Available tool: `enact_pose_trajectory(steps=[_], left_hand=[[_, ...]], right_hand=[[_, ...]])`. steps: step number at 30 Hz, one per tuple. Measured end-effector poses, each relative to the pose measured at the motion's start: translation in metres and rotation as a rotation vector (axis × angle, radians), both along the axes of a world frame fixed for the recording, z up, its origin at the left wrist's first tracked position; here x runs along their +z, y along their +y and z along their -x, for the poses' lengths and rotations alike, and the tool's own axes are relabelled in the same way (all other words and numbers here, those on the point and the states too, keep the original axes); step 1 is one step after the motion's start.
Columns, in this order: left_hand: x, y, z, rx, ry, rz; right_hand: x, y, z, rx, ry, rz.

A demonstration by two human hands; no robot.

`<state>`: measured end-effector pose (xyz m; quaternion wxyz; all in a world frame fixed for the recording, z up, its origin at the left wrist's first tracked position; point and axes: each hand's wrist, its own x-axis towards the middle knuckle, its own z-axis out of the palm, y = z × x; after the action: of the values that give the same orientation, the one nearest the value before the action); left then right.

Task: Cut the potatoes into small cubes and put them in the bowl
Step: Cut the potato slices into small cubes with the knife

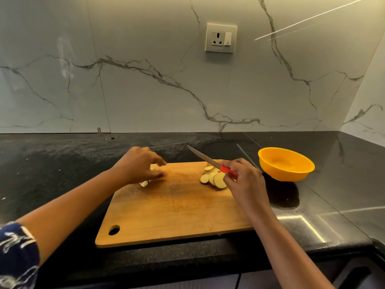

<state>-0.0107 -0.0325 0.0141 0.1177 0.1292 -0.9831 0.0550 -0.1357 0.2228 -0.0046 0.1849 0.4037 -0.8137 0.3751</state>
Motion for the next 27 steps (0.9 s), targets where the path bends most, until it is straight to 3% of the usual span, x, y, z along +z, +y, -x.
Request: enact_pose_trajectory(steps=[2, 7, 9, 12, 15, 21, 24, 27], left_hand=[[-0.004, 0.004, 0.009, 0.047, -0.077, 0.068], [-0.004, 0.002, 0.011, 0.048, -0.075, 0.020], [-0.004, 0.000, 0.007, 0.030, -0.036, -0.111], [-0.004, -0.008, 0.000, 0.027, 0.174, -0.471], [0.002, -0.019, -0.011, 0.000, 0.385, -0.594], [0.007, -0.016, -0.019, -0.071, 0.172, -0.457], [0.004, -0.008, -0.011, 0.005, -0.060, -0.167], [0.001, -0.003, -0.002, 0.016, -0.139, 0.060]], right_hand=[[0.001, -0.009, -0.001, 0.022, -0.008, -0.003], [-0.006, -0.005, 0.001, 0.013, -0.017, -0.049], [-0.008, -0.001, 0.001, 0.012, -0.023, -0.046], [-0.009, 0.001, -0.001, 0.017, -0.025, -0.034], [-0.009, 0.002, -0.001, 0.017, -0.028, -0.010], [-0.009, 0.003, -0.001, 0.028, -0.027, 0.009], [-0.009, 0.003, -0.002, 0.033, -0.031, 0.007], [-0.009, 0.003, -0.002, 0.039, -0.035, 0.010]])
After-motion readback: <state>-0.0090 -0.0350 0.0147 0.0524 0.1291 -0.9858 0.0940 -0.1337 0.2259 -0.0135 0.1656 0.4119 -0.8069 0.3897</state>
